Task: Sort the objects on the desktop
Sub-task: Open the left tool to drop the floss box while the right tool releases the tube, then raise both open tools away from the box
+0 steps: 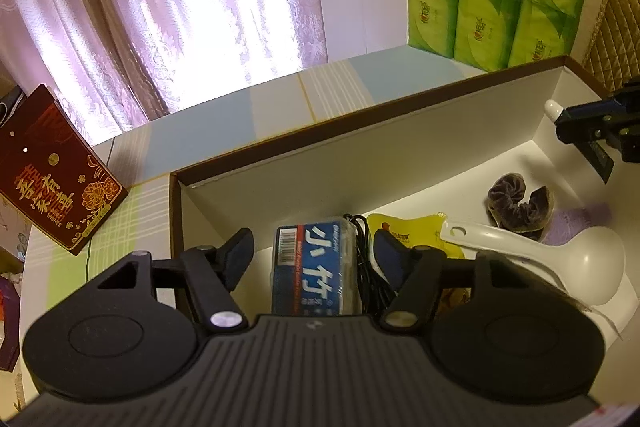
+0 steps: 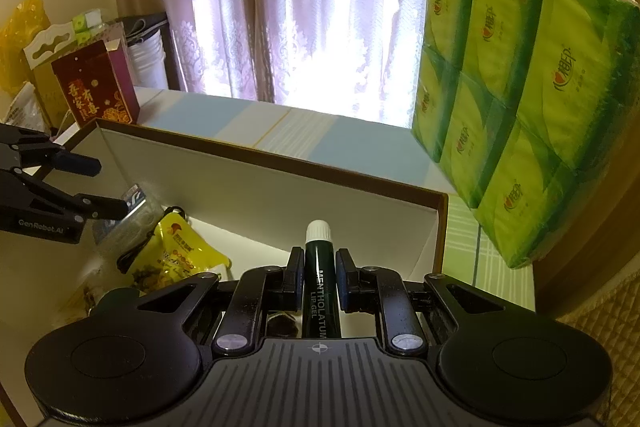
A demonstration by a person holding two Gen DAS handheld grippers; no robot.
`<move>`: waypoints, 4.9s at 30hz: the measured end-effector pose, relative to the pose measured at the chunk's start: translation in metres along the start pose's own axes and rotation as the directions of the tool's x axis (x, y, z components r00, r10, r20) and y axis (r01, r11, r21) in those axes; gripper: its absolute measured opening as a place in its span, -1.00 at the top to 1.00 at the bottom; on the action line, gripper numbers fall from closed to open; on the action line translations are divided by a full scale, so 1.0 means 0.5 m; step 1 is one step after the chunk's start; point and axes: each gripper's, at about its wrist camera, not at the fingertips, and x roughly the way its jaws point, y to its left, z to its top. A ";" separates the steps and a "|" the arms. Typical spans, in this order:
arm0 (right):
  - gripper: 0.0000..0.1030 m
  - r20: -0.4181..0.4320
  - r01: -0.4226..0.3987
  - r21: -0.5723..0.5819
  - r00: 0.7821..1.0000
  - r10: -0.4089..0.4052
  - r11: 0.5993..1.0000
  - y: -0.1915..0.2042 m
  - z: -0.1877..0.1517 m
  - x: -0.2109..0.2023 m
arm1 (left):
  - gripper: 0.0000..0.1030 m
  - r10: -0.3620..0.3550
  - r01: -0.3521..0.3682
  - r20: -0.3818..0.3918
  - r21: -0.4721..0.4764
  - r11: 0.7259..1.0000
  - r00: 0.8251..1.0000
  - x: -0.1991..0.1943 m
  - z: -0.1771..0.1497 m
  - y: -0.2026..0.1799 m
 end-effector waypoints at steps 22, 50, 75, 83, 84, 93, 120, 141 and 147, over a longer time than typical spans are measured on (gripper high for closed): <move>0.71 0.042 -0.011 -0.021 0.999 0.012 1.000 0.007 0.018 -0.017 | -0.44 0.002 0.000 0.037 -0.050 0.999 0.999 -0.031 0.013 0.010; -0.96 0.156 -0.042 0.007 0.987 0.041 0.999 0.076 0.015 -0.150 | -0.98 0.024 -0.001 0.142 -0.156 0.988 0.990 -0.205 0.017 0.002; -0.96 0.230 -0.056 0.114 0.973 0.028 0.992 0.138 -0.062 -0.338 | -0.98 0.114 -0.052 0.255 -0.238 0.970 0.960 -0.429 -0.083 -0.069; -0.96 0.183 -0.036 0.133 0.983 0.011 0.990 0.165 -0.103 -0.381 | -0.98 0.089 -0.031 0.212 -0.264 0.964 0.973 -0.476 -0.140 -0.101; -0.96 0.170 -0.039 0.130 0.985 0.017 0.991 0.171 -0.110 -0.385 | -0.98 0.087 -0.032 0.202 -0.262 0.964 0.975 -0.477 -0.148 -0.105; -0.96 0.128 -0.060 0.116 0.991 0.044 0.991 0.212 -0.166 -0.415 | -0.98 0.106 -0.060 0.154 -0.279 0.958 0.982 -0.508 -0.202 -0.137; -0.96 0.069 -0.047 0.138 0.997 0.038 0.989 0.232 -0.298 -0.482 | -0.98 0.111 -0.108 -0.003 -0.268 0.957 0.994 -0.552 -0.319 -0.253; -0.96 0.058 -0.012 0.090 0.998 0.007 0.996 0.255 -0.360 -0.508 | -0.98 0.132 -0.139 -0.044 -0.254 0.957 0.990 -0.561 -0.372 -0.297; -0.96 0.041 -0.016 0.095 0.999 0.012 0.995 0.257 -0.378 -0.508 | -0.98 0.125 -0.132 -0.047 -0.253 0.958 0.991 -0.563 -0.379 -0.305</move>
